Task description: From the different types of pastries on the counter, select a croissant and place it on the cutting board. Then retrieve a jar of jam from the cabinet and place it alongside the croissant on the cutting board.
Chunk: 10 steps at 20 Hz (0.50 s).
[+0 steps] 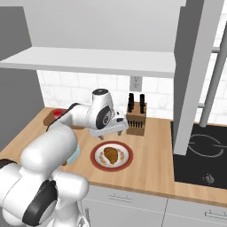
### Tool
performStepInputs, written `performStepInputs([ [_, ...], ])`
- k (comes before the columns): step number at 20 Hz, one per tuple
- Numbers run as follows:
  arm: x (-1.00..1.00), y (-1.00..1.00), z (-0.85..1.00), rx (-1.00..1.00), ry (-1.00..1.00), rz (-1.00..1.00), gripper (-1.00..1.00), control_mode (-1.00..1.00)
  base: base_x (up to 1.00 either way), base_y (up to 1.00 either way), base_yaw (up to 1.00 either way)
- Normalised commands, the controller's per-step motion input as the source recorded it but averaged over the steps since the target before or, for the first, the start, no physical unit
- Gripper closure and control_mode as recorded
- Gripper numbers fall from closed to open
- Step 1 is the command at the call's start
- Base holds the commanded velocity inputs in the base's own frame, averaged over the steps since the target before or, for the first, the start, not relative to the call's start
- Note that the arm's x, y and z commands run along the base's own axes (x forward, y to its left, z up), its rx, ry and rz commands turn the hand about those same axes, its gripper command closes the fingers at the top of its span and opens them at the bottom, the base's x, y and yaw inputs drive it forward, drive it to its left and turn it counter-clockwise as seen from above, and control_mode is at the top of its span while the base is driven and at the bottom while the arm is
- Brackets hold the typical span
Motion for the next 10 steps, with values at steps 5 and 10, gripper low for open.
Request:
performStepInputs([
  [5,0.00,0.00,-0.40,0.00,0.00,0.06,-1.00,-1.00,0.00,0.00,0.00],
  [10,-0.01,0.00,-0.41,0.00,0.00,0.02,-1.00,-1.00,0.00,0.00,0.00],
])
